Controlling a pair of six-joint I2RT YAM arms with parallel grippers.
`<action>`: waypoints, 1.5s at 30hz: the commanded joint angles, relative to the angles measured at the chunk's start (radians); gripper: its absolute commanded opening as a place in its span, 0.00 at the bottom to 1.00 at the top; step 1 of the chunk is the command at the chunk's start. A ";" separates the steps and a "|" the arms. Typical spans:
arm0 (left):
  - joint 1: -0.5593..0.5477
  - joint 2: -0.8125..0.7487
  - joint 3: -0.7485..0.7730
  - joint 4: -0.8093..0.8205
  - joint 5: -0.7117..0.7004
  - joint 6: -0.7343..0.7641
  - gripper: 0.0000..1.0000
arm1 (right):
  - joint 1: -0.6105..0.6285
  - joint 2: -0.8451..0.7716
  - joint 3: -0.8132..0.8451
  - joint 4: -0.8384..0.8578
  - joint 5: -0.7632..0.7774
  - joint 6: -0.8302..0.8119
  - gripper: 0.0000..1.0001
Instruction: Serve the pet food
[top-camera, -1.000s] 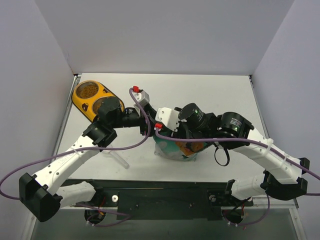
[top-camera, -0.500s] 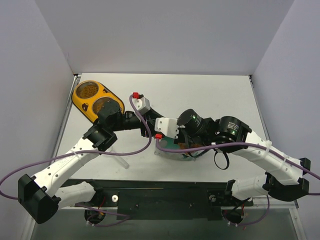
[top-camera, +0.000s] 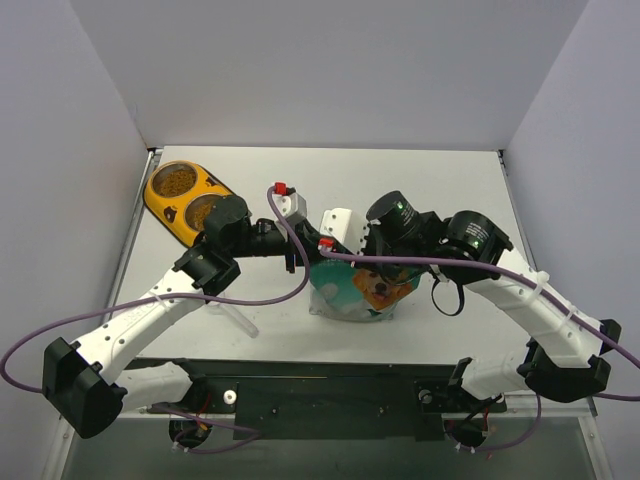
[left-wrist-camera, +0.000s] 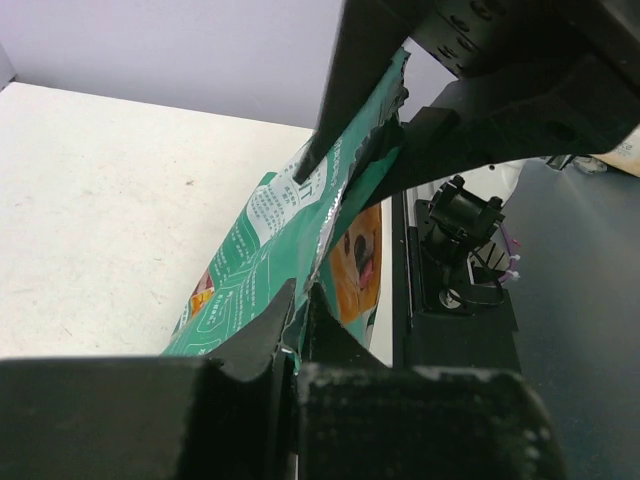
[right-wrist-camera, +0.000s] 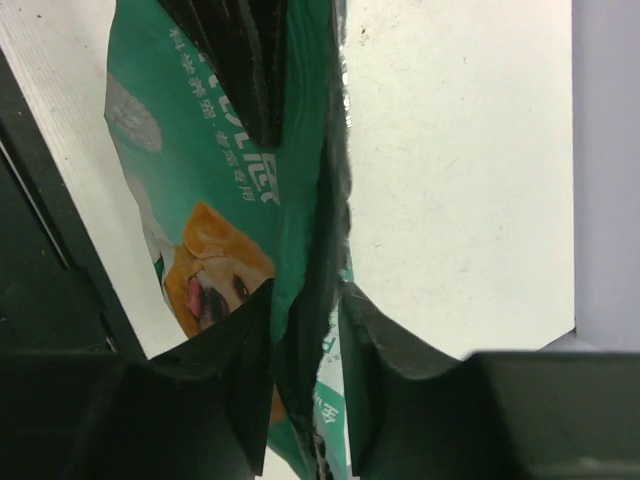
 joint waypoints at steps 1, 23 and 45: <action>-0.006 -0.025 0.039 0.024 0.034 -0.039 0.00 | -0.005 -0.046 -0.023 0.083 0.000 0.043 0.31; 0.106 -0.143 -0.088 0.154 -0.039 -0.163 0.00 | -0.060 -0.094 -0.014 -0.052 0.325 -0.005 0.00; 0.155 -0.121 -0.081 0.225 -0.007 -0.393 0.00 | -0.217 -0.233 -0.170 0.127 -0.092 0.230 0.26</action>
